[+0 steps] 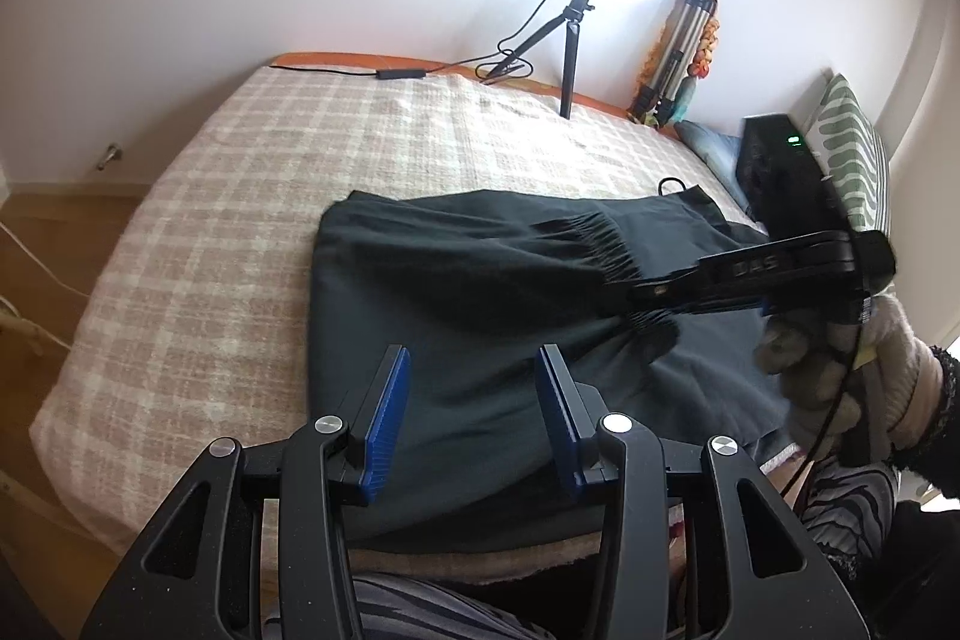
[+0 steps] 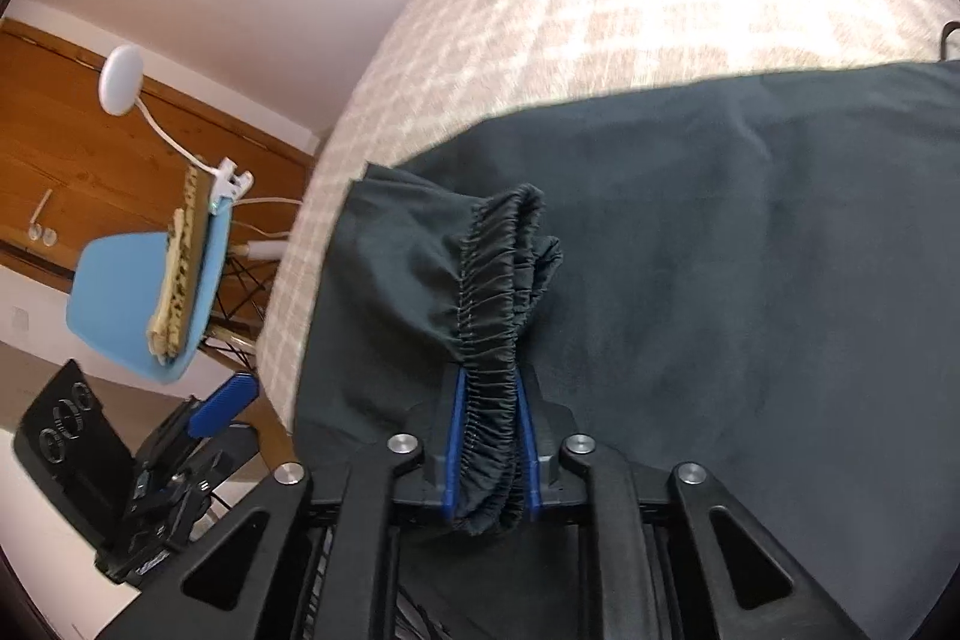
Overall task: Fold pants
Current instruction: 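Pass the leg cuff from the left tool into the right tool, then carry the cuff with the right tool over the trousers toward the waistband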
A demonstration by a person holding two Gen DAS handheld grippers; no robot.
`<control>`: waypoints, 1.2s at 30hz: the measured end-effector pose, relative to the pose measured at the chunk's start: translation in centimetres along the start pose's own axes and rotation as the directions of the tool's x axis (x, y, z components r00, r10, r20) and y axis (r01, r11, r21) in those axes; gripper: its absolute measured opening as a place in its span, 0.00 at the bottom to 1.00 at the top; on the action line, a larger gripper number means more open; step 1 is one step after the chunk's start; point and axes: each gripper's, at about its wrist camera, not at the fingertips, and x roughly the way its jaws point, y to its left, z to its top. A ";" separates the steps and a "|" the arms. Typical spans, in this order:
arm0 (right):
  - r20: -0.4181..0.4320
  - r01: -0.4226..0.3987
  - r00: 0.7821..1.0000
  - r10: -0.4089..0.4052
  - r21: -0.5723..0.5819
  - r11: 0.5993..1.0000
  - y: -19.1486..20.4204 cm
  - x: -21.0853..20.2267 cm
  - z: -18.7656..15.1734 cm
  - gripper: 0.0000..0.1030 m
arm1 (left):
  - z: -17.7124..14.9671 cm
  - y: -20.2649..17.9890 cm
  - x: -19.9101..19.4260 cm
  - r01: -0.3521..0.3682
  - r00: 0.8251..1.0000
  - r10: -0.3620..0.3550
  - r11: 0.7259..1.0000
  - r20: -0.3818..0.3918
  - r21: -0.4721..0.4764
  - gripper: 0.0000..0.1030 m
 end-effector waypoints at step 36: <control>0.166 0.260 0.944 -0.285 0.156 0.953 -14.8 -22.8 -7.0 0.11 | 0.7 -12.7 6.5 0.127 0.986 -0.097 0.965 -0.138 0.229 0.40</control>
